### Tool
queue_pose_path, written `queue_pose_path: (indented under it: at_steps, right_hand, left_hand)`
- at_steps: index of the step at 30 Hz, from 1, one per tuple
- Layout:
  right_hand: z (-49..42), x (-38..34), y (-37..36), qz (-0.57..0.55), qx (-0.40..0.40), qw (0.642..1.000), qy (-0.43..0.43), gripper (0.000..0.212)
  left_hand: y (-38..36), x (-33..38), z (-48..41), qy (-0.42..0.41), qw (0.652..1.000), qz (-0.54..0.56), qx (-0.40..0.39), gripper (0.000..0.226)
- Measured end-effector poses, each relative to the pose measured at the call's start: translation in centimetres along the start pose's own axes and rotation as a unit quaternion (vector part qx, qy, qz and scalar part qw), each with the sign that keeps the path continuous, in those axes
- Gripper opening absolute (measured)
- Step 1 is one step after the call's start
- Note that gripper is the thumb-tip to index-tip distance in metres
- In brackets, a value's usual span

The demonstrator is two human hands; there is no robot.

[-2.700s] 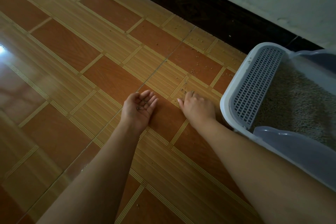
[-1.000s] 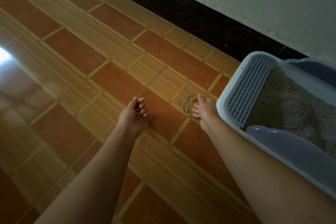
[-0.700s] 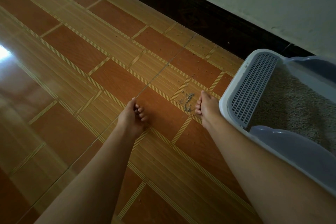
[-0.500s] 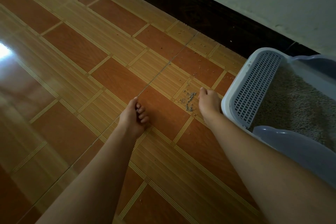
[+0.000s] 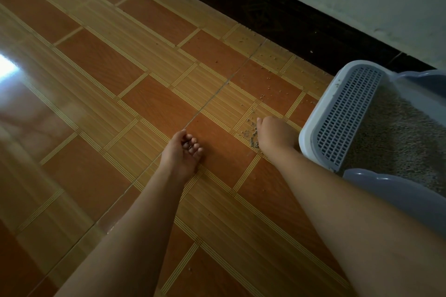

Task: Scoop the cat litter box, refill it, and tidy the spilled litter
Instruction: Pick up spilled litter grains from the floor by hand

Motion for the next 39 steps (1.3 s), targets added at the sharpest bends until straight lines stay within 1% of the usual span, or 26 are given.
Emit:
queue_pose_path:
  at_steps: [5,9,12,15,22,27,31,34,36,39]
  right_hand:
    - [0.5,-0.6,-0.4,0.01,0.008,0.999,0.033,0.057]
    - [1.5,-1.2,-0.4,0.051,0.027,0.993,0.099,0.057]
    - [2.1,-1.6,-0.7,0.059,0.031,0.987,0.147,0.055]
    - [2.6,-1.9,-0.9,0.068,0.039,0.981,0.177,0.052]
    - [3.8,-2.8,-1.2,0.094,0.051,0.969,0.221,0.037]
    - [4.2,-3.0,-1.2,0.07,0.045,0.971,0.226,0.04]
    - [4.5,-3.2,-1.4,0.084,0.032,0.969,0.23,0.025]
    - [4.2,-3.1,-1.5,0.049,0.026,0.975,0.216,0.023]
    - [4.0,-2.6,-1.3,0.005,0.037,0.98,0.196,0.027]
    - [3.2,-1.0,-0.4,-0.047,0.058,0.99,0.12,0.036]
  left_hand:
    - [-0.1,0.0,-0.1,0.001,1.0,0.003,0.004,0.036]
    - [-0.3,0.0,-0.2,0.002,1.0,0.011,0.007,0.036]
    - [-0.4,0.1,-0.3,0.004,1.0,0.023,0.005,0.035]
    - [-0.5,0.0,-0.3,0.005,0.999,0.033,0.001,0.035]
    - [-0.9,0.1,0.2,0.01,0.999,0.053,-0.01,0.031]
    - [-0.8,0.3,0.7,0.011,0.998,0.062,-0.01,0.03]
    - [-0.7,0.5,0.9,0.005,0.998,0.065,-0.02,0.029]
    - [-0.5,0.7,1.0,0.0,0.997,0.066,-0.028,0.027]
    - [-0.4,0.7,1.0,0.0,0.998,0.062,-0.029,0.026]
    - [-0.3,0.8,1.0,-0.001,0.998,0.064,-0.03,0.027]
Point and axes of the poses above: each hand's wrist, its own z-axis away from the middle knuckle, its own y-axis out of the back of the hand, x = y × z, the point moved 4 cm from there along -z, towards the middle knuckle, and after that the axes turned 1 degree about y, right-handed, at the moved point
